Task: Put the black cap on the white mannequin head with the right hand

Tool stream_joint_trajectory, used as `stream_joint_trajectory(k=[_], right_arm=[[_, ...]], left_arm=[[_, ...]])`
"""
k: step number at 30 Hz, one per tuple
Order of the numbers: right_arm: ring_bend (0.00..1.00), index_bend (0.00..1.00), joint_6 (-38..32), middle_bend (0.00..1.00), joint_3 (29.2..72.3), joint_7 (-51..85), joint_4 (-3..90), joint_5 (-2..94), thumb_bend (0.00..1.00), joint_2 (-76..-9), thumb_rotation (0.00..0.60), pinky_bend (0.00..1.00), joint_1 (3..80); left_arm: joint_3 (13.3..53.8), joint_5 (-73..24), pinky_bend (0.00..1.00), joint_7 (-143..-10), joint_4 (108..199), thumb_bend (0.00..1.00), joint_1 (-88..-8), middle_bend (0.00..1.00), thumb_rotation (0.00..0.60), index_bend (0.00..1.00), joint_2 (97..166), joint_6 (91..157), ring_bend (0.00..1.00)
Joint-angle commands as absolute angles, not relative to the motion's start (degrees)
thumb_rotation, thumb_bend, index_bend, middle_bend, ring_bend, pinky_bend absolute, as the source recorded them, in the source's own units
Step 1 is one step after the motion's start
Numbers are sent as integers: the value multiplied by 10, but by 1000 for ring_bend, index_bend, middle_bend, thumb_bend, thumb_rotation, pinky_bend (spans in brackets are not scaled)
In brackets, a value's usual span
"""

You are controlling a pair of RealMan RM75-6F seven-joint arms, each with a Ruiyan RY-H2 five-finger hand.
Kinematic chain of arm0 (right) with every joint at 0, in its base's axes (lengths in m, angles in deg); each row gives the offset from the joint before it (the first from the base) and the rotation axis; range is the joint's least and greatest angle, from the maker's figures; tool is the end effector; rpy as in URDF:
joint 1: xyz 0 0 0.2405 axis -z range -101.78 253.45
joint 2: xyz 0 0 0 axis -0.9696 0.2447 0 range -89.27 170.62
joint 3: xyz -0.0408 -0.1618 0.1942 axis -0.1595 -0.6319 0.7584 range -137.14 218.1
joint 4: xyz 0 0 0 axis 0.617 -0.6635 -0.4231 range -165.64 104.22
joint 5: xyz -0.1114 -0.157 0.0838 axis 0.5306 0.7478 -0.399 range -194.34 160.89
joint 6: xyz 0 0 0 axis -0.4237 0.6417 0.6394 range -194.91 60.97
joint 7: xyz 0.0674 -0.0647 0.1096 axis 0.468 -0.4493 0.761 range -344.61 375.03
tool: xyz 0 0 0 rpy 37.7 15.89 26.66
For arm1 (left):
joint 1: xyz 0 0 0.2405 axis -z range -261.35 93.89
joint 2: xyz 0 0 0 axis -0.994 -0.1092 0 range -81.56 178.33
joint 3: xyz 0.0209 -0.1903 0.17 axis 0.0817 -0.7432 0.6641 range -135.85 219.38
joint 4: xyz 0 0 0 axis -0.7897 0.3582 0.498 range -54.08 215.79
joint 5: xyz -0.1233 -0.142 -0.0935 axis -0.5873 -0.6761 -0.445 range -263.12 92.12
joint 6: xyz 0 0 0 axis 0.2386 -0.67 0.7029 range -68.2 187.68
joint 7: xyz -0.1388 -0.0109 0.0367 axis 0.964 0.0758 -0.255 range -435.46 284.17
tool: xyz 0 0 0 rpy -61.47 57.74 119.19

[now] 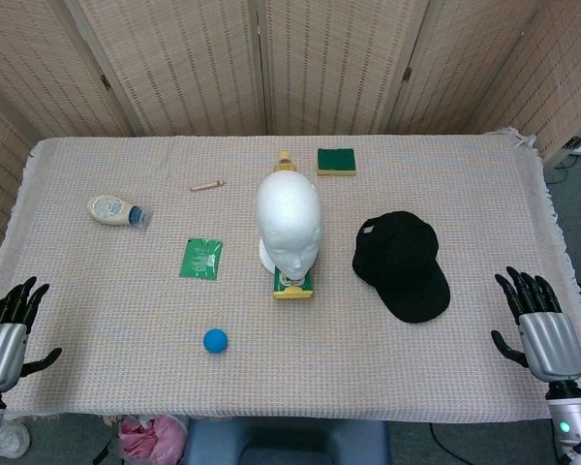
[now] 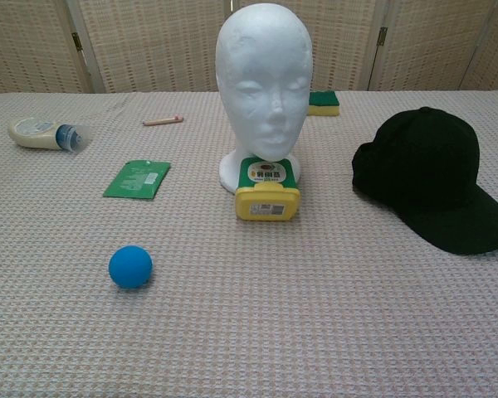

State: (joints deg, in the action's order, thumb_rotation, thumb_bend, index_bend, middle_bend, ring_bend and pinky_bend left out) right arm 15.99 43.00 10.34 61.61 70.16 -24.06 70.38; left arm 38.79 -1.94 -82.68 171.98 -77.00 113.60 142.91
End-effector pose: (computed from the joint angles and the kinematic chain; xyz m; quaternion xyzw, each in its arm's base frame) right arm -0.3087 -0.1828 0.1491 0.6238 -0.3703 0.3609 0.5861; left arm -0.3147 0.1919 0.1532 -0.6165 -0.3588 -0.3459 0.6095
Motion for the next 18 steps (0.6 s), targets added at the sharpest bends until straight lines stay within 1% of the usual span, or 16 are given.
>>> stream_joint_trajectory(k=[1,5,10,13,18], right_arm=[[0,0,157,0,428,103,617,703,245,-240,600,0,703],[0,0,140,0,420,106,619,705,250,-238,600,0,699],[0,0,146,0,409,96,607,731,259,-253,600,0,698],[0,0,172,0,404,96,567,765,273,-284,600,0,701],[0,0,216,0,391,89,437,827,280,-348,600,0,701]], left_arm=[[388,-21,171,-826,1720,185,-770,0,600,0,1136,1429,0],[387,-19,171,-819,1725,184,-772,0,600,0,1132,1433,0],[393,-3,171,-804,1729,184,-775,0,600,0,1125,1441,0],[391,-5,171,-787,1729,185,-776,0,600,0,1119,1441,0],[387,-9,171,-764,1730,184,-779,0,600,0,1109,1446,0]])
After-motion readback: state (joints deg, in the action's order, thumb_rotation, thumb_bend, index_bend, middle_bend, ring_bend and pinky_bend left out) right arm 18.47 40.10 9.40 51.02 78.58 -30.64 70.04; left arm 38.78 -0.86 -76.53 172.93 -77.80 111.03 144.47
